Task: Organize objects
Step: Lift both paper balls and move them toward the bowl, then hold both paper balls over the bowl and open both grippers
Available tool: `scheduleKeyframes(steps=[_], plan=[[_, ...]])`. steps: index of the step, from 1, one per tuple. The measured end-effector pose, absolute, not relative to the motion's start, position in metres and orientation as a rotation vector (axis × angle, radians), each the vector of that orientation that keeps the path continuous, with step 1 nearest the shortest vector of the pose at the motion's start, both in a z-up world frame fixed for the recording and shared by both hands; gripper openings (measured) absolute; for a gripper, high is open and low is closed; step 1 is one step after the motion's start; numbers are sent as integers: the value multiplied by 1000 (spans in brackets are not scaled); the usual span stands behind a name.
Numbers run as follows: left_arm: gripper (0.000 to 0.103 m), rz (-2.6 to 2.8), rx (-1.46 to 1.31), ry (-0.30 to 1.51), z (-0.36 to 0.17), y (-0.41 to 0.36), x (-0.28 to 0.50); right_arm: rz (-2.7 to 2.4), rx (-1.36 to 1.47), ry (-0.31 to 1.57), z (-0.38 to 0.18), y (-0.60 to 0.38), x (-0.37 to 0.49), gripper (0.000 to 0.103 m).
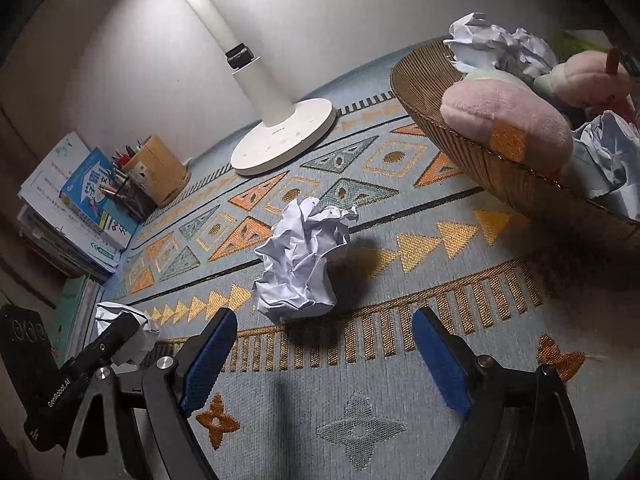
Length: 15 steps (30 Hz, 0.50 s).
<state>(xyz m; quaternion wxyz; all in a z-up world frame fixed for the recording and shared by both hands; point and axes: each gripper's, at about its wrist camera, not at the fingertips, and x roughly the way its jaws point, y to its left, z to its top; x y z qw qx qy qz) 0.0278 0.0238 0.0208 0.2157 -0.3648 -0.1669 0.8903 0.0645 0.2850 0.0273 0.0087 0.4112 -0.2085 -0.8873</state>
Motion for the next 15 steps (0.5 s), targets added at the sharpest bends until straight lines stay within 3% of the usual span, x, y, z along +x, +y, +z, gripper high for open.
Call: scheduleKeyframes(steps=[6,9,12,15], plan=[[37,2465,-1006,-492,20,20,26,-2936,1310,-479,35,268,56,88],[37,2463,-1004,-520,20,17,25,-2908,1355,-484,35,260,29,84],[37,2448,-1010,-498,19,19,26,-2947,1420,-417,27,247,13,52],[37,2438,-1034,-462,19,23,26,-3016,1390,-291,34,233,27,42]])
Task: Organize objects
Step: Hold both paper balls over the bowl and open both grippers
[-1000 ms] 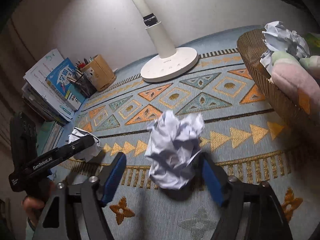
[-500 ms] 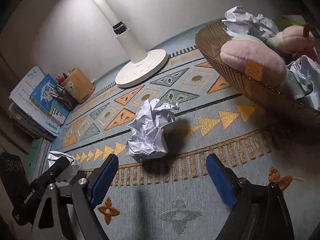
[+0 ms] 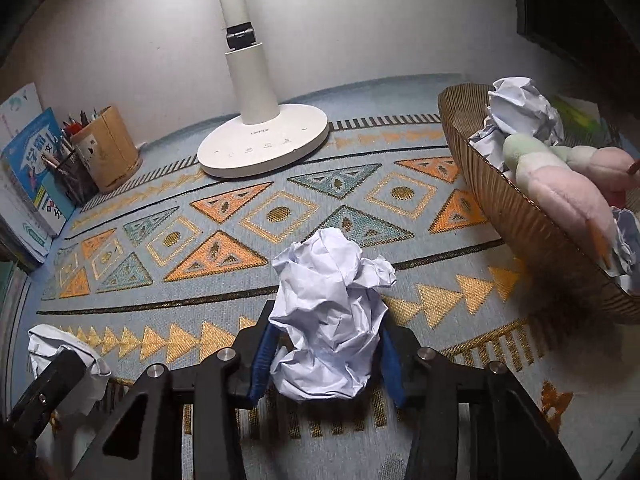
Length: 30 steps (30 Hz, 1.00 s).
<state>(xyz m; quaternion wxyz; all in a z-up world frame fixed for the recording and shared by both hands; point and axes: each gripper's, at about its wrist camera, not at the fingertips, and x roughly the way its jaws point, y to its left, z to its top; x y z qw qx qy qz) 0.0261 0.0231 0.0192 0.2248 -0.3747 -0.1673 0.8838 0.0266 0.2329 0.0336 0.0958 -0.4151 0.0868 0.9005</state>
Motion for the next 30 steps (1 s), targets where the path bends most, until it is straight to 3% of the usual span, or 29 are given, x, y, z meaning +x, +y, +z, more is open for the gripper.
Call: scheduleKeyframes(steps=[5,7,14,19,20,21,22,23,24,25,27,28,30], plan=[[37,2419,-1061,-248,26,52,38,2817,-1203,411,49,240,89,42],[37,2370,-1054,-150,39,84,40,2802,-1176,384,63,261,107,42],[37,2142,-814,-96,133,218,27,2705,-824,302,176,376,133,43],[37,2079,-827,-128,140,291,-14,2609,-786,210,212,440,111,43],[40,2064,-825,-150,139,300,-20,2604,-782,198,214,448,105,43],[56,2064,-816,-165,136,309,-24,2607,-781,186,214,455,100,43],[69,2073,-812,-160,133,316,-28,2618,-790,177,213,461,92,50],[96,2082,-811,-148,129,322,-32,2632,-798,180,210,467,82,69],[102,2086,-801,-151,124,323,-35,2646,-818,191,204,475,71,82],[102,2101,-809,-144,119,320,-37,2652,-874,212,195,484,59,91],[102,2139,-854,-107,110,304,-36,2609,-987,284,174,506,43,86],[102,2147,-863,-110,108,291,-35,2591,-1023,307,166,515,41,79],[102,2180,-873,-133,107,258,-29,2589,-1040,354,156,523,52,77]])
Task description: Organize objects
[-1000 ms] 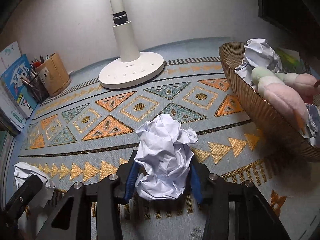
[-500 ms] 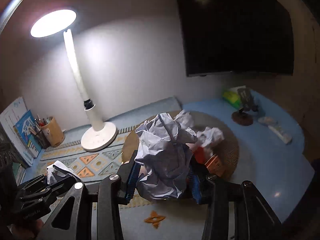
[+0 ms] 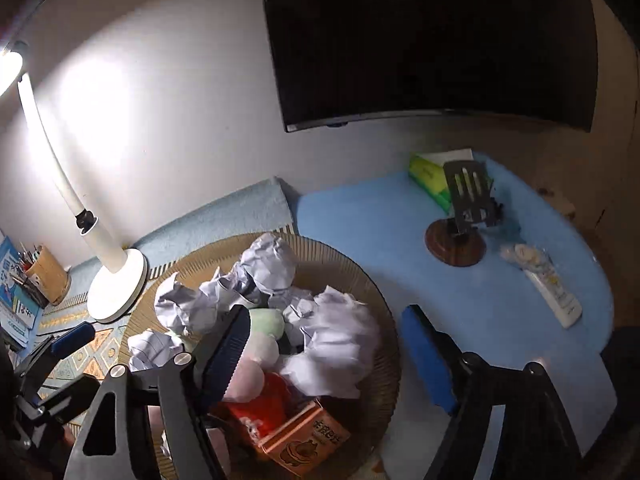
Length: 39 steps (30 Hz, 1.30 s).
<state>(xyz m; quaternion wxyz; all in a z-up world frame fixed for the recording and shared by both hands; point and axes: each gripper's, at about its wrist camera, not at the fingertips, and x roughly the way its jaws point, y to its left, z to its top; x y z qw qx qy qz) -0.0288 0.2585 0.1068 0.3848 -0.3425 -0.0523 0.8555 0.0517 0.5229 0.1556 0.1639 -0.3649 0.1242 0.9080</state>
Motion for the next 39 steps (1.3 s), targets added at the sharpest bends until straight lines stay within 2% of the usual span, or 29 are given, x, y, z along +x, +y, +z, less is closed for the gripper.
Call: scheduleKeyframes(steps=[4,9,10,13,15,18,21,23,25,28,30,35,39], plan=[[102,2386,-825,-146,114,184,-5,2658,-1013,401,157,506,79,77],[102,2651,-834,-93,118,96,22,2785,-1041,256,179,433,92,77],[102,2687,-838,-82,117,82,30,2834,-1035,230,184,413,95,80],[102,2770,-878,-58,101,40,48,2978,-1032,274,177,348,99,102],[102,2787,-933,-97,85,14,55,3024,-1081,345,150,303,96,103],[102,2797,-1070,-147,65,-11,45,2930,-1094,133,106,240,80,94],[102,2861,-1107,-88,50,-20,32,2912,-966,-4,87,214,64,94],[102,2867,-1121,-71,40,-20,22,2880,-1016,17,76,217,42,94],[102,2822,-1172,-145,28,-22,13,2878,-1077,99,66,228,27,94],[102,2712,-1285,-326,11,-27,1,2819,-1078,33,51,234,21,93],[102,2745,-1261,-299,14,-24,2,2862,-1064,60,54,235,25,94],[102,2756,-1307,-257,10,-19,-2,2858,-1089,-70,50,218,23,95],[102,2783,-1386,-95,6,-5,-9,2863,-1090,-146,48,208,24,95]])
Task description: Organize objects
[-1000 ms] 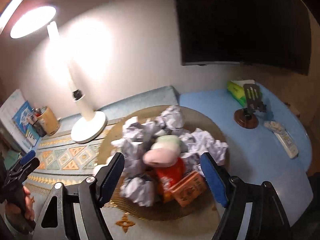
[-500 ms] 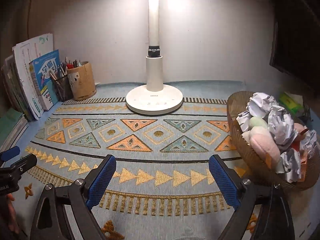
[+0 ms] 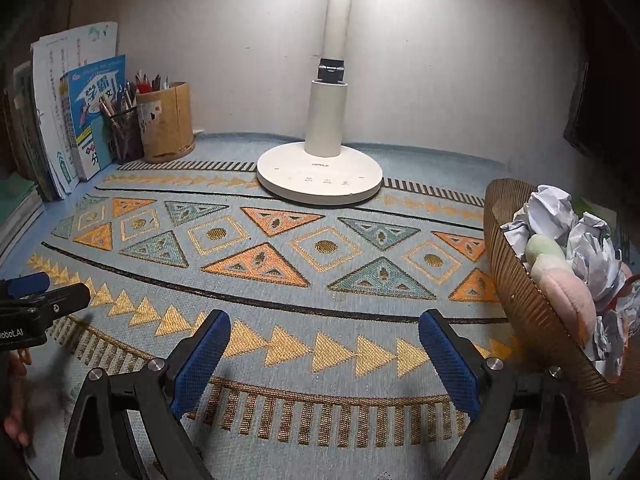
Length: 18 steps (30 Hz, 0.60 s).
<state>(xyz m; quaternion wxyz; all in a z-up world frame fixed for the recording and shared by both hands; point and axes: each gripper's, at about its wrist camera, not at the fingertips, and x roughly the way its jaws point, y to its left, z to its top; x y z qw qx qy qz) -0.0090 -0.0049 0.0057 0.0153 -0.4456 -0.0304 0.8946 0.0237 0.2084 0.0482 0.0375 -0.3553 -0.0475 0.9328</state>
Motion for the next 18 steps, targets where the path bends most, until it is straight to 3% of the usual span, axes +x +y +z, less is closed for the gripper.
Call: scheduleKeyframes(steps=[2,18], plan=[[103,2801,-1423,34,4,7,-12,2857,-1086,-129,48,211,24,96],[103,2802,-1432,-7,3,3,-15,2802,-1151,-105,43,215,17,98]])
